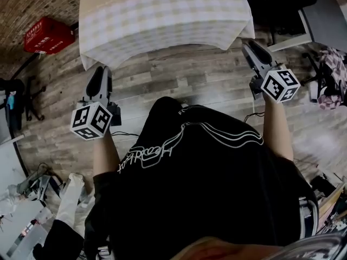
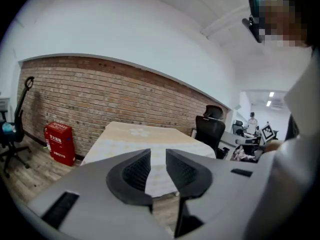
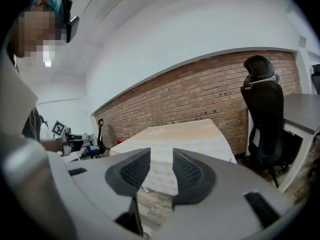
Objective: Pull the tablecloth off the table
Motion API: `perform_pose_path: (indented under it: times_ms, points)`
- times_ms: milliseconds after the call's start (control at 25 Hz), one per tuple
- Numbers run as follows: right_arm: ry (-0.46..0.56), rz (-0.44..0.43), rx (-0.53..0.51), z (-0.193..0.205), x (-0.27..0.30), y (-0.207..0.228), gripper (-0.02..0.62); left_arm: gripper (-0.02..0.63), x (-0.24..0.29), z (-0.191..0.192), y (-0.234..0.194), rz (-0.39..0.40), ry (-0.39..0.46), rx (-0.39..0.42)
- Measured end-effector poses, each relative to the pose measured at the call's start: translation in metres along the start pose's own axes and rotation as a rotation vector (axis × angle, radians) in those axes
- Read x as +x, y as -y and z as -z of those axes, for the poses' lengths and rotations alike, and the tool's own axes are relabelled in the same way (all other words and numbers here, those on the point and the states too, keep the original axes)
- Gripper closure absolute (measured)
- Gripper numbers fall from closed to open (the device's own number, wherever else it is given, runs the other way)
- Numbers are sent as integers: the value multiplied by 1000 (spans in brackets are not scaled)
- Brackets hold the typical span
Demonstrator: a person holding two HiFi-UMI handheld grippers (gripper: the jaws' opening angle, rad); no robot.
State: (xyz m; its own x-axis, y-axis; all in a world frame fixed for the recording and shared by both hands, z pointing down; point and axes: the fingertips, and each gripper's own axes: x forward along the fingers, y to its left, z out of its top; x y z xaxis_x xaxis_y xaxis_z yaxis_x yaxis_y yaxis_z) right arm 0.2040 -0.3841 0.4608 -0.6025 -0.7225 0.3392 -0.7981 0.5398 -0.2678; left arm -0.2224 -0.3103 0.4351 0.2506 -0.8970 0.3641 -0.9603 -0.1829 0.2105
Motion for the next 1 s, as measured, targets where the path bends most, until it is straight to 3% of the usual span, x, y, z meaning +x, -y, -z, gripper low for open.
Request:
perform_pose_path:
  times_ms: [240, 480, 600, 800, 1000]
  points:
    - [-16, 75, 26, 15, -2, 56, 416, 386, 9, 9, -48, -95, 18, 4]
    - [-67, 156, 70, 45, 4, 130, 362, 306, 50, 43, -84, -143, -37, 38]
    - [-102, 227, 51, 59, 5, 166, 342, 295, 75, 64, -107, -187, -82, 59]
    - [-166, 324, 21, 88, 36, 193, 331, 287, 104, 94, -178, -227, -139, 13]
    - [-245, 370, 14, 123, 40, 234, 330, 284, 142, 126, -195, -260, -204, 84]
